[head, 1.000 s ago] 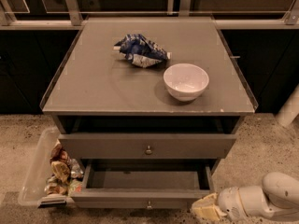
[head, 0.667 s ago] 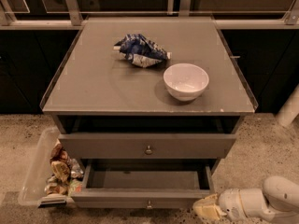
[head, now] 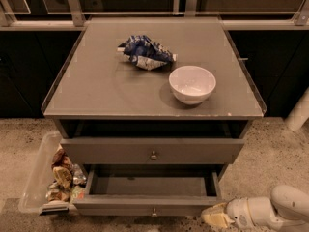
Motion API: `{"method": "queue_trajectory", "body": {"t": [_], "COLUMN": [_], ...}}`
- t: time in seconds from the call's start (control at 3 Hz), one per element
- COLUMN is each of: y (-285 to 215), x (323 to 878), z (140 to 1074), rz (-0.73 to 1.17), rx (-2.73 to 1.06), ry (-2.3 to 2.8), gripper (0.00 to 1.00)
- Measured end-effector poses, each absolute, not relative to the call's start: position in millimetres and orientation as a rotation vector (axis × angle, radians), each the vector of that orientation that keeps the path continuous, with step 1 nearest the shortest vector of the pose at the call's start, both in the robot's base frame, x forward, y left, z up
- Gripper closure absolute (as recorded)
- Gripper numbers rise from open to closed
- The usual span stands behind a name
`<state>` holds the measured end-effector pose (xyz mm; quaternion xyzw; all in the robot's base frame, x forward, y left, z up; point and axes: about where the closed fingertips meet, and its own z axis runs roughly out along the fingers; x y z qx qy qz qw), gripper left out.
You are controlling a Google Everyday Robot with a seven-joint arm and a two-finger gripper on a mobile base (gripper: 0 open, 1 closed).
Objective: Close middle drawer
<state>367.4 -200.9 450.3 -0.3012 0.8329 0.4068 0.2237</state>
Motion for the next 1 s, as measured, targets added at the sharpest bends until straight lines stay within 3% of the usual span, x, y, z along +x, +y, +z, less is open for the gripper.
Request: {"method": "queue_trajectory", "body": {"t": [0.67,1.0], "y": [-220,-226], "x": [357,377], "z": [371,337], "rz": [1.278,1.316], "rx": [-0.553,-0.459], "ry": [2.322,2.279], "gripper": [1.0,1.0]}}
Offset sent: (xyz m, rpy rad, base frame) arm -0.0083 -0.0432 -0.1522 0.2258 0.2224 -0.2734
